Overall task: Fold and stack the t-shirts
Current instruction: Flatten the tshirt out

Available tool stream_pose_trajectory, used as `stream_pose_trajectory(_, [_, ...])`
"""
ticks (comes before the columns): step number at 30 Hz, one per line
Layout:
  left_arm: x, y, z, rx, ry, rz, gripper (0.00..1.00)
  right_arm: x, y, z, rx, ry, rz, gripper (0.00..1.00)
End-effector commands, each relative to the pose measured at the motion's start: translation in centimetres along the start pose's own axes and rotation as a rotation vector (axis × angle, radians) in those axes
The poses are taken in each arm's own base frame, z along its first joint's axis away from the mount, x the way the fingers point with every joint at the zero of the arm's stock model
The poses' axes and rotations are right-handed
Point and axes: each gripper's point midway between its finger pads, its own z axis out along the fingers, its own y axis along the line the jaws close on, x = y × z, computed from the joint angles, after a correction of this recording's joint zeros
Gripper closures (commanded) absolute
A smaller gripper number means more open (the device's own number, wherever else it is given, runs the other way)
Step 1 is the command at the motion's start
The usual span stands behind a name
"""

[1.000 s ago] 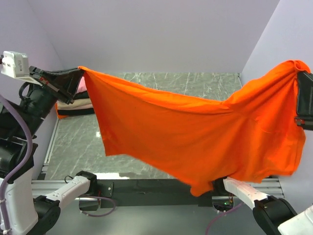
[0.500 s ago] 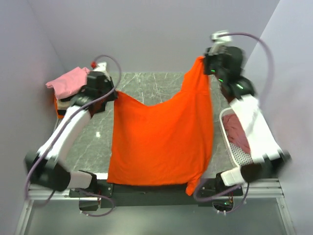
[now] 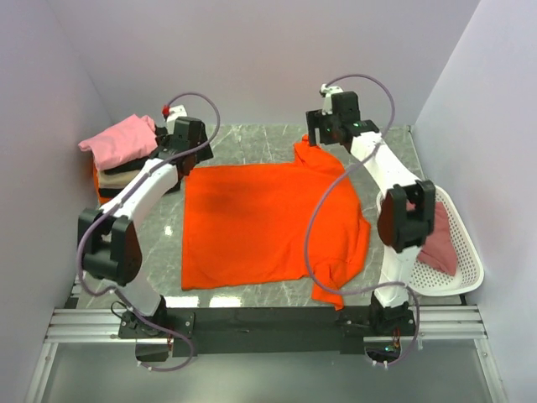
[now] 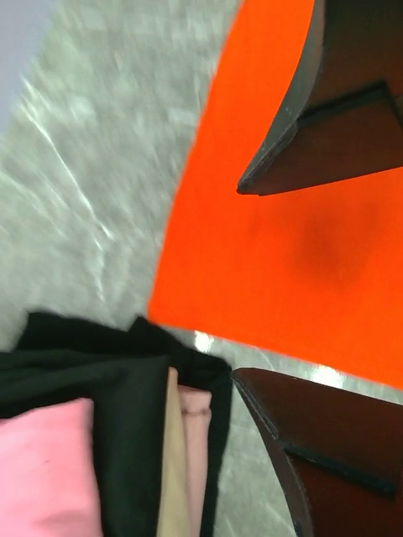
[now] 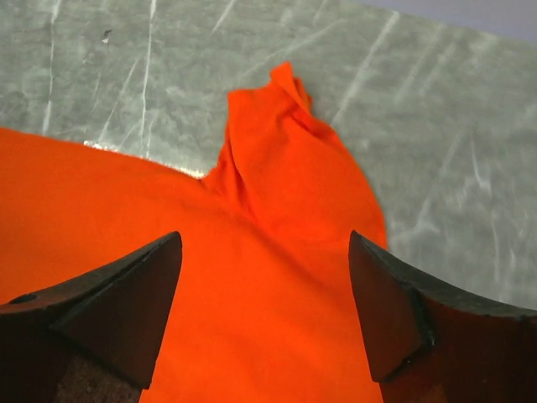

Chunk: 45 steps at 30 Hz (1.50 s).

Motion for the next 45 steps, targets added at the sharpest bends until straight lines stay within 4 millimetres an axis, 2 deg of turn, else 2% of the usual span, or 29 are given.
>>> stream_pose_trajectory(1, [-2.6,-2.1,-3.5,0.099,-0.117,-0.078,0.11,-4.4,-0.9,-5.9,0.055,-0.173,0.063,0.13])
stream_pose_trajectory(3, [-1.1,-4.3,-3.8,0.189,-0.096,-0.079,0.11,-1.7,-1.3,-6.5,0.086,-0.114,0.102,0.13])
stream_pose_trajectory(4, [1.2,-5.3,-3.6,0.222,-0.054,-0.074,0.11,0.1,-1.1,-6.9,0.085,-0.085,0.128,0.14])
stream_pose_trajectory(5, [2.3,-6.1,-3.4,0.255,-0.03,-0.076,0.11,0.9,-1.0,-7.2,0.083,-0.071,0.141,0.14])
stream_pose_trajectory(7, [5.9,-8.4,-2.8,0.331,0.061,-0.076,0.11,2.3,-0.4,-7.6,0.055,-0.062,0.166,0.15])
stream_pose_trajectory(8, [6.9,-9.1,-2.6,0.352,0.091,-0.072,0.11,4.0,0.0,-7.9,0.046,-0.038,0.19,0.16])
stream_pose_trajectory(10, [9.6,-10.5,-2.1,0.393,0.156,-0.065,0.11,5.4,0.7,-7.8,0.021,-0.015,0.205,0.16])
stream_pose_trajectory(11, [10.4,-10.8,-1.8,0.405,0.174,-0.066,0.11,6.9,1.0,-7.4,0.019,0.017,0.219,0.16])
stream_pose_trajectory(15, [13.9,-10.5,-0.4,0.398,0.261,-0.073,0.11,10.3,1.7,-6.2,0.01,0.102,0.245,0.18])
stream_pose_trajectory(18, [15.3,-9.6,0.3,0.393,0.302,-0.097,0.11,12.4,2.3,-5.2,-0.015,0.152,0.282,0.18])
stream_pose_trajectory(21, [16.9,-7.6,1.0,0.382,0.352,-0.139,0.11,14.4,3.2,-4.1,-0.04,0.213,0.311,0.19])
stream_pose_trajectory(28, [17.9,-3.4,2.2,0.311,0.371,-0.185,0.11,18.7,6.1,-2.4,-0.055,0.332,0.306,0.21])
stream_pose_trajectory(31, [17.9,-2.4,2.4,0.294,0.37,-0.189,0.11,20.8,7.5,-1.8,-0.06,0.386,0.305,0.21])
stream_pose_trajectory(38, [16.4,-1.5,3.3,0.26,0.337,-0.168,0.11,24.2,10.2,-2.0,-0.084,0.459,0.292,0.22])
stream_pose_trajectory(42, [15.3,-0.4,3.3,0.252,0.318,-0.189,0.11,25.6,13.0,-2.4,-0.124,0.49,0.26,0.21])
stream_pose_trajectory(45, [14.5,0.1,3.3,0.251,0.307,-0.196,0.11,26.7,15.9,-2.9,-0.189,0.513,0.247,0.21])
